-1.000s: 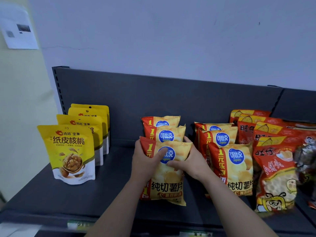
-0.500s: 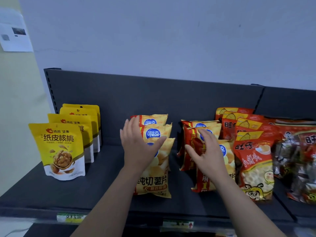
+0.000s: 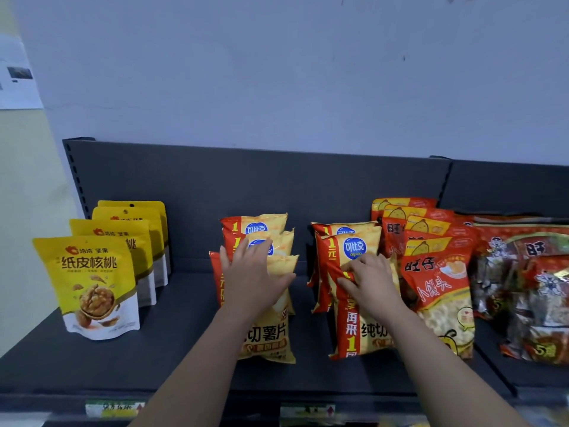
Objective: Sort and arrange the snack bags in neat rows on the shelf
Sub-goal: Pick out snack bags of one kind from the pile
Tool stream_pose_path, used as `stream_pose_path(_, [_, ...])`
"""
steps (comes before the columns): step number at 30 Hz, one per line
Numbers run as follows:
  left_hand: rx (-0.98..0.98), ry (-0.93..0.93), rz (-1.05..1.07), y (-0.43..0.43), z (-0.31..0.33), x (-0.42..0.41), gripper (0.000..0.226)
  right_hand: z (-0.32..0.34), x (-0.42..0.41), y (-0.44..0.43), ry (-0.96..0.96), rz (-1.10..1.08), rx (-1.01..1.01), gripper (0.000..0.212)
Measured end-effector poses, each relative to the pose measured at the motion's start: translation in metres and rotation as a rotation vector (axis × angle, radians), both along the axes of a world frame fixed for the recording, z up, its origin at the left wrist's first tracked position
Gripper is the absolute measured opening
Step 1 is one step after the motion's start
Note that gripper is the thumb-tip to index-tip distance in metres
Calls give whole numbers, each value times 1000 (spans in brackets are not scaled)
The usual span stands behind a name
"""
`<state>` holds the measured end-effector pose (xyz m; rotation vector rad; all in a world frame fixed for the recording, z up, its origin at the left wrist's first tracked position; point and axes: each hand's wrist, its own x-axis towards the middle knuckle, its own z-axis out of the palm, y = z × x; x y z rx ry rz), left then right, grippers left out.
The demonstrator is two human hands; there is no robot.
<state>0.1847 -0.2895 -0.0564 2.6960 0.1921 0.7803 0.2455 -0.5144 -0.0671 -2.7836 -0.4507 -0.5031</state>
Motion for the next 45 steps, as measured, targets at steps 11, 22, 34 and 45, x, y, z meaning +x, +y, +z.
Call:
stream_pose_path(11, [-21, -7, -26, 6, -2, 0, 57, 1, -14, 49, -230, 110, 26, 32])
stream_pose_path(22, [-29, 105, -246, -26, 51, 43, 46, 28, -2, 23, -134, 80, 76, 32])
stream_pose_path(34, [247, 347, -360, -50, 66, 107, 35, 56, 43, 6, 95, -58, 4, 52])
stream_pose_path(45, [122, 340, -367, -22, 77, 120, 21, 63, 71, 15, 122, -62, -100, 45])
